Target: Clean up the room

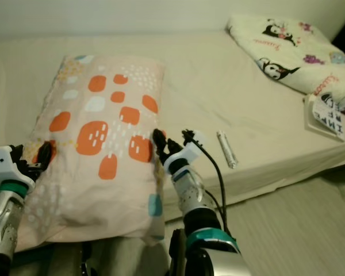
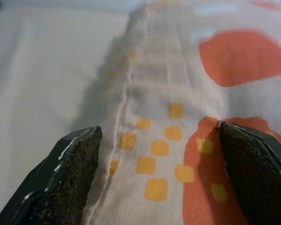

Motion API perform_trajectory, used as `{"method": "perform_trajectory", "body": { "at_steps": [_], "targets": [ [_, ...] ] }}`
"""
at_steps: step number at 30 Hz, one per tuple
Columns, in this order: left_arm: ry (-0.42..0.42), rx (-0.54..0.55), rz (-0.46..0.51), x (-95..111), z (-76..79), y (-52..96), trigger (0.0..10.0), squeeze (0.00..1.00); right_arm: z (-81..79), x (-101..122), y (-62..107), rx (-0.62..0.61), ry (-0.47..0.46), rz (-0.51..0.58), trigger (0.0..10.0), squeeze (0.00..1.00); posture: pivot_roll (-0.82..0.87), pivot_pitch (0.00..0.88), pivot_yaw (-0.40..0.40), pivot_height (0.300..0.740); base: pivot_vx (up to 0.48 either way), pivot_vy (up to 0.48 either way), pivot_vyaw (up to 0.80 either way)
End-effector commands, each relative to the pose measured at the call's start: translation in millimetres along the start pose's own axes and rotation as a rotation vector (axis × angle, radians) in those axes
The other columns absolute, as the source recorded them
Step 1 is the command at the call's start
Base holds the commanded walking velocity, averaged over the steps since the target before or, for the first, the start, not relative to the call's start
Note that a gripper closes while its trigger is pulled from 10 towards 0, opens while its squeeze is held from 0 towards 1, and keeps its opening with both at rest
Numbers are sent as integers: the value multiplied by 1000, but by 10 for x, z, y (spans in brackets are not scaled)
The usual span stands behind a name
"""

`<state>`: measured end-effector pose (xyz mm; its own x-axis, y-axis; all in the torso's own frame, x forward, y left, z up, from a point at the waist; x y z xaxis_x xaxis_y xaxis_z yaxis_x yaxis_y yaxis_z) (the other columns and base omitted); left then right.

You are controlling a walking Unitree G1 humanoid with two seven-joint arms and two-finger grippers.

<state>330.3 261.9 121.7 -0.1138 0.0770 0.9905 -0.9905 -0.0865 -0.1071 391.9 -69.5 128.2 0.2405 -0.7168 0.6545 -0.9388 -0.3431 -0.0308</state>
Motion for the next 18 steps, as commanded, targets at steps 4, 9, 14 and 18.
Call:
{"method": "perform_trajectory", "body": {
  "at_steps": [4,9,14,18],
  "targets": [
    [62,-53,-150,-360,-19,113,10000,1000,-110,-321,-17,35,-30,-103,10000,1000,59,193,-44,567,0,0,0],
    [234,-139,-242,-583,0,276,10000,1000,-166,-666,66,79,-107,-202,10000,1000,80,200,-27,567,0,0,0],
    [329,-160,-260,-628,-14,384,10000,1000,-262,-829,110,143,-169,-261,10000,1000,93,199,-25,567,0,0,0],
    [476,-177,-236,-593,-11,447,10000,1000,-415,-945,152,257,-291,-325,10000,1000,104,194,-26,567,0,0,0]
  ]
}}
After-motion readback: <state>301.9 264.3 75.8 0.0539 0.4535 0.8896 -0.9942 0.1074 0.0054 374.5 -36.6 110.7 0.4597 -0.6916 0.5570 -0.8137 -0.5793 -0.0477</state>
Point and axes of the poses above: a point about 5 cm out from each wrist's last joint towards the gripper, its own y axis pointing back from the gripper into the wrist, its own x axis along the axis of the wrist's last joint, z = x × y, the point moved 2 cm from there along -y, pointing out of the wrist towards the gripper, and after that the axes turned 1 degree about -y, right-handed, at the moved point
